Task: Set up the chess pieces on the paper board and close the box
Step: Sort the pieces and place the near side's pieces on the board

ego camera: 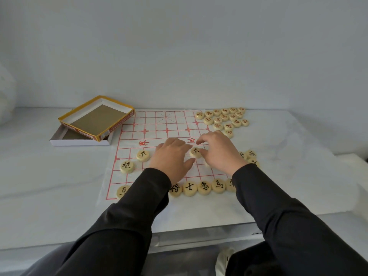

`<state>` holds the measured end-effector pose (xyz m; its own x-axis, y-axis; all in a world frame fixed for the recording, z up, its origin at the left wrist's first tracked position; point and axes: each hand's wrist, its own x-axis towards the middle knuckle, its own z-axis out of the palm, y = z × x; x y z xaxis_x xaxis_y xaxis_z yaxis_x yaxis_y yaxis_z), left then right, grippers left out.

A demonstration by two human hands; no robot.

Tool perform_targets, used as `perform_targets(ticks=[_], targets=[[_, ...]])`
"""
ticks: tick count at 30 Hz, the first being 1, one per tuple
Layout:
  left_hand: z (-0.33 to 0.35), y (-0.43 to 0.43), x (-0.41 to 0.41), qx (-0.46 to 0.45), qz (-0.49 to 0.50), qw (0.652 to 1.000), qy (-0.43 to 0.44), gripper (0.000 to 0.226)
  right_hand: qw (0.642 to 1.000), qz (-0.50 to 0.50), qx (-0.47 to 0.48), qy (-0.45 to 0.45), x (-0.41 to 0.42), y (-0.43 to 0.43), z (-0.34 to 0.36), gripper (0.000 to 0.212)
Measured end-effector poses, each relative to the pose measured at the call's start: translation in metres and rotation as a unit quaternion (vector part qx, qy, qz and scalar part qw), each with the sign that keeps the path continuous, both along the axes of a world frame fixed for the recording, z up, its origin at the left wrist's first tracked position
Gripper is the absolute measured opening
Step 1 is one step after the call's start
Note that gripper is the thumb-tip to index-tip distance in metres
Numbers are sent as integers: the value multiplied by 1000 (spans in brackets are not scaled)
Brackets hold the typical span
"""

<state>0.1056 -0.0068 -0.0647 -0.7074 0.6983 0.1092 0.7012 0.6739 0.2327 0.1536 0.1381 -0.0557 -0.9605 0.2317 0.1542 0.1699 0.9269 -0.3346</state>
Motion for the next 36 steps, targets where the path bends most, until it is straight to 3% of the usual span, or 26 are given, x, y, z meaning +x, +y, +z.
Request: perform_targets(ticks=[5, 11, 14, 16, 19, 21, 23, 28, 33, 36], targets=[[-8, 3, 5, -44, -23, 999, -9, 54, 999, -33, 3, -29, 15, 22, 0, 28], [-9, 6, 9, -57, -50, 997, -4, 52, 976, -214, -33, -10, 35, 70, 13, 24], [-9, 8, 10, -65, -59, 996, -4, 51, 969, -235, -33, -62, 42, 87, 20, 27], [-8, 8, 10, -65, -60, 996, -5, 50, 966, -217, -54, -134, 45, 91, 24, 39], [-7, 7, 10, -58, -59, 997, -4, 50, 943, -163, -55, -286, 52, 93, 26, 80], [-7, 7, 10, -54, -57, 997, -2, 50, 933, -127, -35, -336, 55, 92, 25, 98], [-6, 7, 10, -49, -56, 997, 0, 50, 937, -108, -37, -331, 54, 90, 21, 105], [-6, 6, 8, -44, -53, 998, -2, 49, 959, -109, -33, -258, 44, 85, 12, 84], [-7, 5, 6, -37, -46, 998, 0, 48, 968, -96, 18, -229, 41, 81, 14, 86], [-7, 5, 5, -33, -45, 998, 2, 48, 983, -57, 24, -175, 38, 75, 15, 63]])
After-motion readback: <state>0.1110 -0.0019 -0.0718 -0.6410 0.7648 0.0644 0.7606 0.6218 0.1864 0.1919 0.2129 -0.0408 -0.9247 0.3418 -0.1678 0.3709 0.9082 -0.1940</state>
